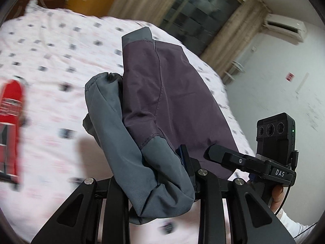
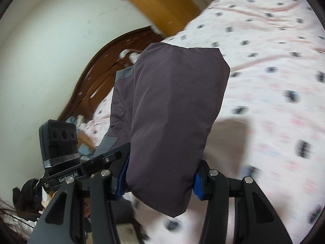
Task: Fold clothes
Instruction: 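Lift the folded bundle with both grippers and carry it along the bed, then lower the bundle onto the red item and open both grippers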
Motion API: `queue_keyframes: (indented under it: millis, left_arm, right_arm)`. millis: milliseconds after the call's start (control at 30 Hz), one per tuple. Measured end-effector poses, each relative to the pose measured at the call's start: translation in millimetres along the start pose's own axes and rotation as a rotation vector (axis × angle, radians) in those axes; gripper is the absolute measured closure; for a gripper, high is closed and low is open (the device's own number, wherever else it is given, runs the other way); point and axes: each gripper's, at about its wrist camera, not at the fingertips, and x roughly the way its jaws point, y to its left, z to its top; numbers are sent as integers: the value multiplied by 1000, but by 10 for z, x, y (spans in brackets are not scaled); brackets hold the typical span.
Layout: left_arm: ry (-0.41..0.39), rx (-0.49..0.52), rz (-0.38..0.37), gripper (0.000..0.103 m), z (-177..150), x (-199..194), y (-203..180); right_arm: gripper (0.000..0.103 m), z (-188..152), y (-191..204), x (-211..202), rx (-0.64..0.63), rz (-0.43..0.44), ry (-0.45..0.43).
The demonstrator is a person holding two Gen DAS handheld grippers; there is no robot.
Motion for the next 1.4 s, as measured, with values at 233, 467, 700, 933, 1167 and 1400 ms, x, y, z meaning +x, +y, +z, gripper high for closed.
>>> queue_keyframes:
  millis: [233, 467, 700, 933, 1167, 1400]
  left_arm:
    - [-45, -55, 162, 79, 413, -846, 1030]
    - [-3, -149, 222, 78, 549, -1187, 1979]
    - [110, -308, 218, 70, 26, -745, 2805]
    - [35, -413, 111, 64, -365, -812, 2981]
    - [26, -308, 246, 51, -257, -1134, 2682]
    - [-4, -217, 388, 50, -105, -1204, 2513]
  right_arm:
    - [51, 191, 817, 1233, -69, 145, 68]
    - [51, 236, 1407, 2300, -86, 211, 124]
    - [51, -208, 1344, 3054, -64, 67, 260]
    - [50, -508, 1166, 3176, -77, 42, 324]
    - [45, -380, 1325, 2897, -184, 44, 337]
    - [36, -209, 1405, 2724, -283, -27, 300]
